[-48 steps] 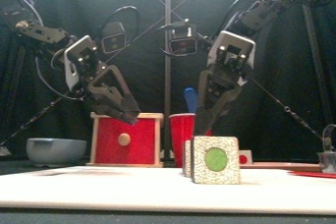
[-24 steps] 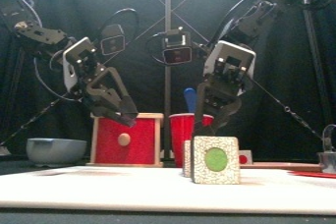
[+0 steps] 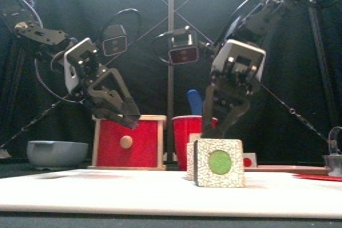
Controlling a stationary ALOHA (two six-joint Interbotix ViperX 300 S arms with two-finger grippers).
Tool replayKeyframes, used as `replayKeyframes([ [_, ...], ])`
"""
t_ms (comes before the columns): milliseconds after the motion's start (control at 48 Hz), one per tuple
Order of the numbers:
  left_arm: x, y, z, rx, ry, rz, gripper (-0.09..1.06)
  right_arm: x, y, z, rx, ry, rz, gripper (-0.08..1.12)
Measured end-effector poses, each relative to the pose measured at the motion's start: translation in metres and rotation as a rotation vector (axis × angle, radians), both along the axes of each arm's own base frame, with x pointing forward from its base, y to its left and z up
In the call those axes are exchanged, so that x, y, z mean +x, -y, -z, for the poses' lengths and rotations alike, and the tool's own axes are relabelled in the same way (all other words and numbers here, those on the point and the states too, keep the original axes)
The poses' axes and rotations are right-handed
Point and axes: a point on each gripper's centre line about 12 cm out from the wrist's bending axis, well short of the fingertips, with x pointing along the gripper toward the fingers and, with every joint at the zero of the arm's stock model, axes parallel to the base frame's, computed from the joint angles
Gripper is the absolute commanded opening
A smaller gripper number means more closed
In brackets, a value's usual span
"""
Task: Place sushi on board then cut the sushi with the knife then place the pieces on the plate
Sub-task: Place the 4 sushi pieces on the plate
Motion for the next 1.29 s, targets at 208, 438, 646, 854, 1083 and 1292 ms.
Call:
replayKeyframes([
  [208, 0.000, 0.000, 0.000, 0.000, 0.000, 0.000, 0.79, -0.040, 0.026, -0.031, -0.014, -0.021, 0.068, 0.58],
  [438, 0.000, 0.001, 0.003, 0.000, -0.008, 0.002, 0.79, -0.091, 0.073, -0.045, -0.022, -0.035, 0.221, 0.58],
  [646, 0.000, -0.001, 0.004, -0.008, -0.013, -0.011, 0.79, -0.136, 0.119, -0.027, -0.041, -0.095, 0.381, 0.58],
  [854, 0.000, -0.002, 0.005, -0.011, -0.016, -0.017, 0.79, -0.156, 0.141, -0.002, -0.039, -0.120, 0.469, 0.64],
  [1083, 0.002, -0.004, 0.005, -0.011, -0.014, -0.023, 0.79, -0.153, 0.151, 0.014, -0.037, -0.114, 0.474, 0.77],
  [1292, 0.002, -0.004, 0.005, -0.013, -0.014, -0.026, 0.79, -0.149, 0.149, 0.009, -0.047, -0.102, 0.464, 0.77],
])
